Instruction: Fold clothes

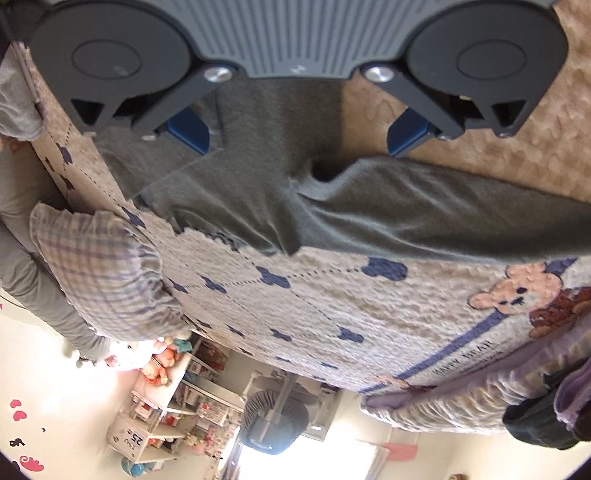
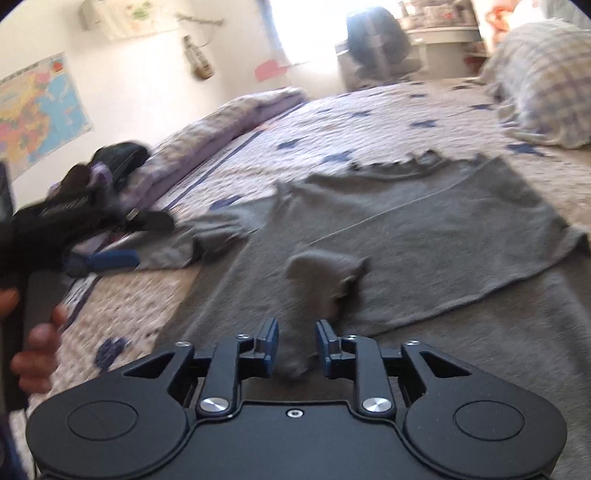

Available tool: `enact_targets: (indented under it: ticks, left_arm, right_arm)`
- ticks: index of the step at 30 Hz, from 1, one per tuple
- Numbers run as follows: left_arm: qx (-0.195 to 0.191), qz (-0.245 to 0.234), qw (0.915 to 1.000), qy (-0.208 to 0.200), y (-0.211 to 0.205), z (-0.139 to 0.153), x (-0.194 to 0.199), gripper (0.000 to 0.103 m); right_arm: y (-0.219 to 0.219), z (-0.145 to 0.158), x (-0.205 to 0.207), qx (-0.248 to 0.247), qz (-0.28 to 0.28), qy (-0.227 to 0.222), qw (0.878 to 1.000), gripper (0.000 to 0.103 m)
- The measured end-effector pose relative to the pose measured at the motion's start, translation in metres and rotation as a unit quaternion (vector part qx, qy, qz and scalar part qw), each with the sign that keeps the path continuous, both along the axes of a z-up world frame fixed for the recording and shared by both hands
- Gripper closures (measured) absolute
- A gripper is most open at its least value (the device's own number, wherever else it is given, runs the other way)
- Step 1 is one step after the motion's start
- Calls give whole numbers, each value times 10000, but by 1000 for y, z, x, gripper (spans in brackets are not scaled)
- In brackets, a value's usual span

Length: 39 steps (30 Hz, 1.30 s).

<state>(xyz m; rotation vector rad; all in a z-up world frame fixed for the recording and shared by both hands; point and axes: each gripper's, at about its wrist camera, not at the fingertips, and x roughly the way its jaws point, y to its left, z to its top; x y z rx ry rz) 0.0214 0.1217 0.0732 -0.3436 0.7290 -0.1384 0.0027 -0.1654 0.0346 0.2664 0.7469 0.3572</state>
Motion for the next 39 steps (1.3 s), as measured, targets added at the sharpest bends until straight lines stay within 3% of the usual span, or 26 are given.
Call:
enact_targets:
  ticks: [3, 5, 6, 7, 8, 10, 13, 15, 18, 20, 25, 29, 31, 33, 37, 39]
  left_arm:
    - [-117, 45, 9999, 33, 3, -1, 1, 0]
    - [-206, 61, 9998, -3, 6, -1, 0, 0]
    - [-290, 33, 9996, -14, 7, -1, 0, 0]
    - [-399, -19, 9992, -15, 8, 0, 0, 0]
    - [-509, -70, 9987, -15, 9, 0, -1, 0]
    - [-779, -210, 9967, -27, 9, 0, -1, 0]
    - [-972, -346, 9947, -31, 5, 1, -2, 0]
    - [-876, -384, 9954, -22, 0, 0, -2, 0]
    - [-763, -423, 9962, -11, -4, -2, -3, 0]
    - [-826, -446, 9956, 7, -4, -4, -2, 0]
    - [-846, -728, 9936, -167, -12, -5, -5, 5]
    - [-642, -942, 9934, -74, -27, -12, -4, 19]
    - [-430, -1003, 9940, -35, -37, -16, -5, 27]
    - [-188, -1077, 9940, -15, -47, -20, -5, 42]
    - [28, -1168, 9930, 158, -57, -29, -1, 59]
    - [238, -1158, 9927, 224, -61, -35, 0, 81]
  right_arm:
    - [-1, 0, 6, -56, -111, 2, 9999, 67]
    - [1, -1, 17, -27, 41, 104, 9999, 66]
    - [4, -2, 21, -8, 167, 158, 9997, 70]
    - [8, -2, 23, -6, 311, 173, 9994, 90]
    - [16, 1, 21, -48, 470, 94, 9988, 98]
    - [28, 7, 13, -8, 602, -99, 9981, 98]
    - [42, 12, 8, 562, 775, -36, 9954, 98]
    - [57, 12, 7, 789, 1036, 109, 9914, 94]
    - [74, 8, 5, 525, 1331, 308, 9892, 79]
    - [67, 6, -1, 561, 1294, 355, 9894, 67]
    - [17, 2, -10, 719, 752, 523, 9932, 61]
    - [-34, -4, -21, 607, 91, 735, 9954, 61]
    - [-61, -5, -35, 558, -108, 720, 9958, 61]
    - [-90, -3, -50, 430, -371, 651, 9963, 61]
    - [-151, 6, -70, 396, -1105, 479, 9919, 61]
    - [-174, 8, -64, 376, -1424, 449, 9881, 60]
